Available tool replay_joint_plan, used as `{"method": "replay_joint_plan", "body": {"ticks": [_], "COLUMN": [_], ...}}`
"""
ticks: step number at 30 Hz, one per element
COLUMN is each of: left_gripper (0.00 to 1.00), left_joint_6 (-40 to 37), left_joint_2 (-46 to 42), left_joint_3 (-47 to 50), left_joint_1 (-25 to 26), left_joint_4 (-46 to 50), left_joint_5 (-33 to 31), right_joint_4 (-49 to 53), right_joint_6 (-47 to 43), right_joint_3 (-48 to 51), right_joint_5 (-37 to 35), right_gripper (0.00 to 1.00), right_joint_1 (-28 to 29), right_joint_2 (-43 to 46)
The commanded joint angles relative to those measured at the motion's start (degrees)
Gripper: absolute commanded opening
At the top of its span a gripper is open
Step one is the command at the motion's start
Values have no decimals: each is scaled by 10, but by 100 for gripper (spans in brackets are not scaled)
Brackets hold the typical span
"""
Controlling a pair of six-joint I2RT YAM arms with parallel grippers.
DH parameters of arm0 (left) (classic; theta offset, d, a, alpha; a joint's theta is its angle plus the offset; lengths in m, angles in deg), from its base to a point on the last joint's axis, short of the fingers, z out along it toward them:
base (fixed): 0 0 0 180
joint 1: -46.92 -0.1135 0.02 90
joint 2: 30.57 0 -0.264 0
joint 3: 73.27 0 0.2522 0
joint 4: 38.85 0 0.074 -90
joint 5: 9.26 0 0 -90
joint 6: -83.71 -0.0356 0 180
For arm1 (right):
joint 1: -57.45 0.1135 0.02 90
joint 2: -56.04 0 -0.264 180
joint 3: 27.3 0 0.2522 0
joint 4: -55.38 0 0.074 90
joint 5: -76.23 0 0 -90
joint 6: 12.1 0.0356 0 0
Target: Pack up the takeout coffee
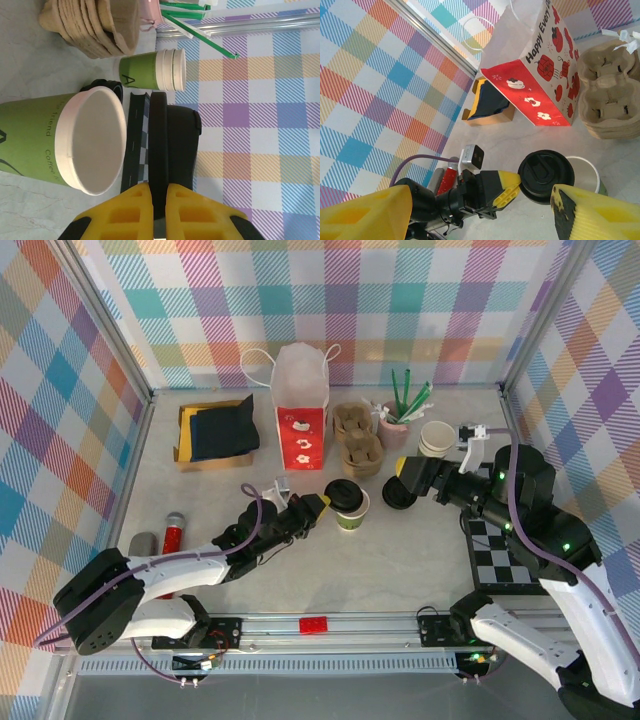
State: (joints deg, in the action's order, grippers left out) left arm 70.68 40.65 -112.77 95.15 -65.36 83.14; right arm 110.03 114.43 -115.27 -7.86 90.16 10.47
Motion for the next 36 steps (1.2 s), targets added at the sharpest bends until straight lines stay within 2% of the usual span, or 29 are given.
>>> {"method": "replay_joint_plan", "body": {"ticks": [1,11,23,36], "left_gripper": [11,10,8,9], "left_joint_6": [9,16,42,13], "left_joint_2": [10,52,135,111], "left_joint_3": [11,18,30,20], "left_joint_1": [-4,-8,-10,-10], "left_joint_4": [-45,-89,-200,-136], "left_joint_5": [10,21,27,25], "right_joint_4": [-1,-4,-17,-26], "right_joint_6": [-12,-12,-8,-6], "right_joint_3": [1,0,5,16], "right_joint_5": [-9,-4,-6,-6], "right_gripper": [73,72,70,69], "right_joint_1": [2,2,2,2], "right_joint_2": [8,7,17,25]}}
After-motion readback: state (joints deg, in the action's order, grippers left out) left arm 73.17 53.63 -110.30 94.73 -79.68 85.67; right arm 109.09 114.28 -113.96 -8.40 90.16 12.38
